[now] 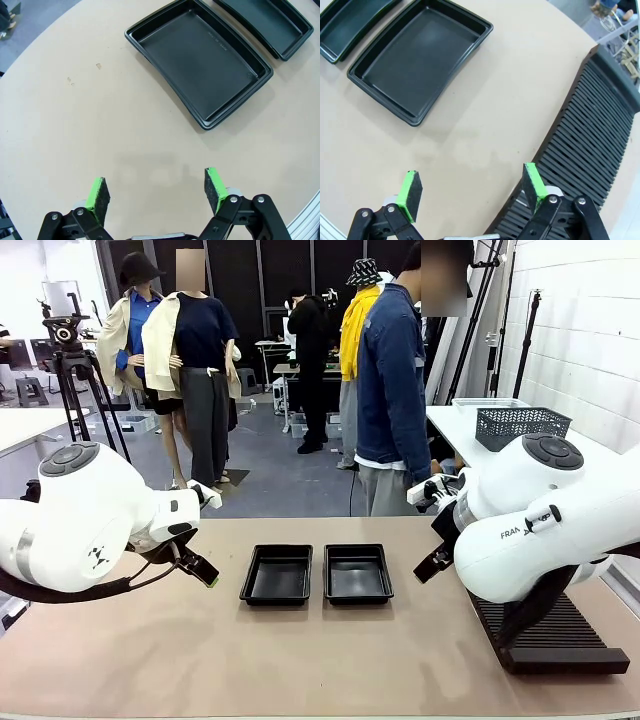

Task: Inspect and transfer BCBs to ESD trays.
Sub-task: Pick up the Blank PCB from the PCB Rack and place it in the left ESD tray.

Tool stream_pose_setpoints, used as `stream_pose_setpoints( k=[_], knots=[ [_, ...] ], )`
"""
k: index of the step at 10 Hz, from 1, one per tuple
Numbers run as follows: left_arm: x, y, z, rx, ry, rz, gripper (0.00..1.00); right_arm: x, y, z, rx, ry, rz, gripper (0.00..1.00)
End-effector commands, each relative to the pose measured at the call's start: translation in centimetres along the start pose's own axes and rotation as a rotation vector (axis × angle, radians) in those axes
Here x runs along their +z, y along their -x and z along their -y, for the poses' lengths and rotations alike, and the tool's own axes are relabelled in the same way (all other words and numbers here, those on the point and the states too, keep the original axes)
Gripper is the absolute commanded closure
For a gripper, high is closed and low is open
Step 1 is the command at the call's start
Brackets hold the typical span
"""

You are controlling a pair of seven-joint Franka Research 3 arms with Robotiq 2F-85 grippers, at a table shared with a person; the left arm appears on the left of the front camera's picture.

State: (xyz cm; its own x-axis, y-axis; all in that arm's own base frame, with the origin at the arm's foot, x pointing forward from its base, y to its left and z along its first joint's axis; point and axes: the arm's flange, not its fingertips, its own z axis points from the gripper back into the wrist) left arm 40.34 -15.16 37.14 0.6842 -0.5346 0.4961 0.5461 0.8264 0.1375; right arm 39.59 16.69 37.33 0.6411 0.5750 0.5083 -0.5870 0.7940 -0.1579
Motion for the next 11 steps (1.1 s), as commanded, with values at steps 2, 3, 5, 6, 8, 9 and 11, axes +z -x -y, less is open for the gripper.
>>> stream_pose_setpoints(
  k=[2, 3, 5, 6, 8, 9, 11],
  knots=[
    [0.1, -1.6, -0.9, 0.017, 0.022, -0.033, 0.00, 0.7, -0.9, 0.3, 0.008, -0.013, -0.015, 0.00],
    [0.2, -2.9, -1.8, 0.034, 0.051, -0.047, 0.00, 1.7, -2.2, 0.9, 0.012, -0.035, -0.026, 0.00],
    [0.8, -5.9, -4.3, 0.088, 0.110, -0.062, 0.00, 3.5, -4.5, 2.8, -0.023, -0.091, -0.051, 0.00],
    [1.3, -7.2, -5.5, 0.098, 0.141, -0.072, 0.00, 4.7, -5.7, 4.0, -0.040, -0.127, -0.052, 0.00],
    [2.9, -9.7, -8.6, 0.172, 0.201, -0.085, 0.00, 7.1, -7.8, 6.6, -0.140, -0.212, -0.120, 0.00],
    [3.8, -10.1, -9.6, 0.188, 0.248, -0.092, 0.00, 8.0, -8.0, 7.7, -0.174, -0.274, -0.142, 0.00],
    [4.8, -9.6, -13.1, 0.246, 0.366, -0.069, 0.00, 10.3, -7.4, 10.3, -0.255, -0.393, -0.092, 0.00]
  ],
)
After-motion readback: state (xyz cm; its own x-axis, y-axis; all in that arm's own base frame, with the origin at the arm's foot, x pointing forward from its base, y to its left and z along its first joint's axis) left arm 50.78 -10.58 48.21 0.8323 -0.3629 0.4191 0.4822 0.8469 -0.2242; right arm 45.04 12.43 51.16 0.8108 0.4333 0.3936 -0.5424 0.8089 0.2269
